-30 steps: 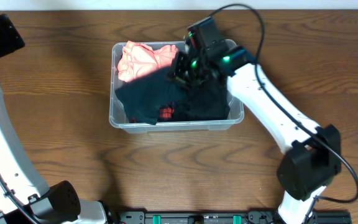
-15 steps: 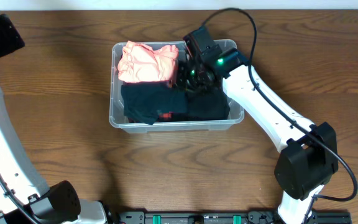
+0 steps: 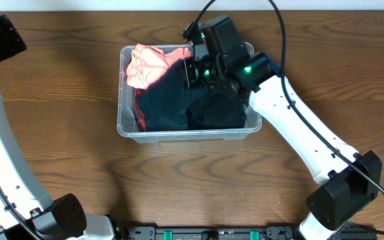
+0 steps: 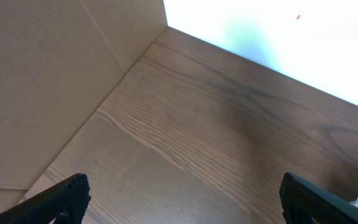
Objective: Pack container
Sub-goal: 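Press and tuck the clothes down inside the bin with the right gripper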
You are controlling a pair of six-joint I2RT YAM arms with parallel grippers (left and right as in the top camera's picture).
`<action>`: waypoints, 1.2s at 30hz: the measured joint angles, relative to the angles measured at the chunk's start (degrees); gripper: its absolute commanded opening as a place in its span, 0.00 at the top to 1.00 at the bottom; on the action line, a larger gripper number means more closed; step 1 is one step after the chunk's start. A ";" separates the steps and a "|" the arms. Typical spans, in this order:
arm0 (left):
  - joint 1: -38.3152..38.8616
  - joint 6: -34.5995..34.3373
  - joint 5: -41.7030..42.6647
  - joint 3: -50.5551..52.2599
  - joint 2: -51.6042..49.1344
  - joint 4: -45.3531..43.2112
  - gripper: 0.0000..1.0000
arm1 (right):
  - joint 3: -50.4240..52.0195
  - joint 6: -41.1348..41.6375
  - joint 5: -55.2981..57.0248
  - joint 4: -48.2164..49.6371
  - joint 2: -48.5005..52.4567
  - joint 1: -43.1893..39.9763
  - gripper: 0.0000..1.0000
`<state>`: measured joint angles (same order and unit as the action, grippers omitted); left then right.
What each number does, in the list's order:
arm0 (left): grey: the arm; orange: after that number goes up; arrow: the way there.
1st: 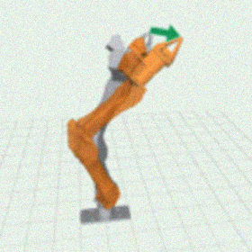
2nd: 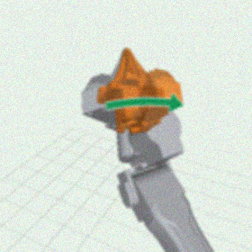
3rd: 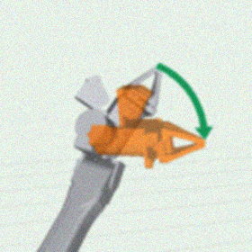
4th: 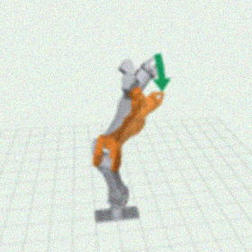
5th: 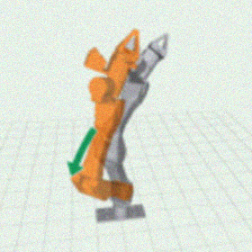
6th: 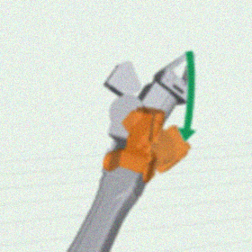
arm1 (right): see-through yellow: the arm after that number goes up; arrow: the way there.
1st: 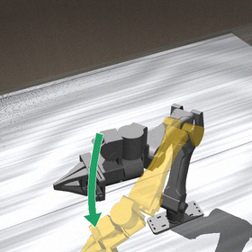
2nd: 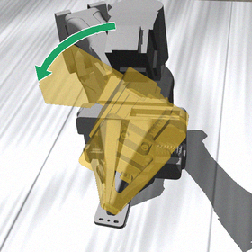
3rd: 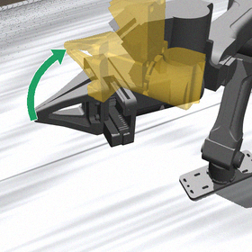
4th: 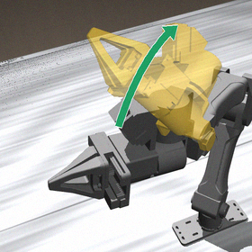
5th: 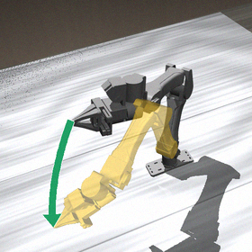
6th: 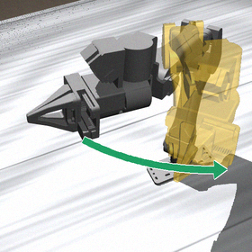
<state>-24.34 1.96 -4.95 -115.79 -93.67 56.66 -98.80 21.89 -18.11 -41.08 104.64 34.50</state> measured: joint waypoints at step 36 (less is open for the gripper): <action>0.00 0.00 0.00 0.00 0.00 0.00 0.02 | -1.33 0.92 14.19 -7.08 -3.13 -1.18 0.99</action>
<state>-24.34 1.96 -4.95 -115.79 -93.67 56.66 -100.14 22.81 -3.92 -48.16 101.51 33.32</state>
